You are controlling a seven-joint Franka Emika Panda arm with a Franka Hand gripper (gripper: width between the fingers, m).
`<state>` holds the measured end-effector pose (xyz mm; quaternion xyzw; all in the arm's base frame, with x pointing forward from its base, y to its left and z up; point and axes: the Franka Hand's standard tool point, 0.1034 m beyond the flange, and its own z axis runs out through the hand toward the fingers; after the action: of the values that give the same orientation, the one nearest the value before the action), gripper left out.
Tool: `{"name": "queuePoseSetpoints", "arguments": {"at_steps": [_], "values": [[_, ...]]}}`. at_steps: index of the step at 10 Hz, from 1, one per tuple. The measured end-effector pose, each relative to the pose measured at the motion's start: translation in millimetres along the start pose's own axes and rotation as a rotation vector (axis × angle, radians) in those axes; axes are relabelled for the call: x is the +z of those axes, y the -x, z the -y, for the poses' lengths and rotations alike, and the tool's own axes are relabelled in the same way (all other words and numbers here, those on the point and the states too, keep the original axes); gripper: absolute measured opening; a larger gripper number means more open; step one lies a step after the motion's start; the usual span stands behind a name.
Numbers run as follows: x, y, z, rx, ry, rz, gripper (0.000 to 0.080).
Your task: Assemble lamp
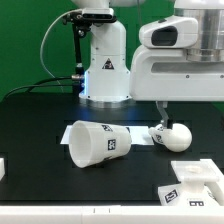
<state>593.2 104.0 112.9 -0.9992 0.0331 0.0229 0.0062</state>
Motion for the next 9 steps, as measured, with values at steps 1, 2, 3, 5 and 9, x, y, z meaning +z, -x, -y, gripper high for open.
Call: {"name": "queuePoseSetpoints", "arguments": {"at_steps": [1,2,3,5,9], "values": [[5.1,5.8,3.8,-0.022,0.023,0.009,0.0699],[10.1,18.5,15.3,-0.039,0.035,0.027,0.0699],[15.5,34.2,24.0,-0.063,0.042,0.046,0.0699],[25.2,63.6,41.1,-0.121,0.067,0.066,0.0699],[26.4,64.6,28.8,-0.096,0.113,0.251,0.0699]]}}
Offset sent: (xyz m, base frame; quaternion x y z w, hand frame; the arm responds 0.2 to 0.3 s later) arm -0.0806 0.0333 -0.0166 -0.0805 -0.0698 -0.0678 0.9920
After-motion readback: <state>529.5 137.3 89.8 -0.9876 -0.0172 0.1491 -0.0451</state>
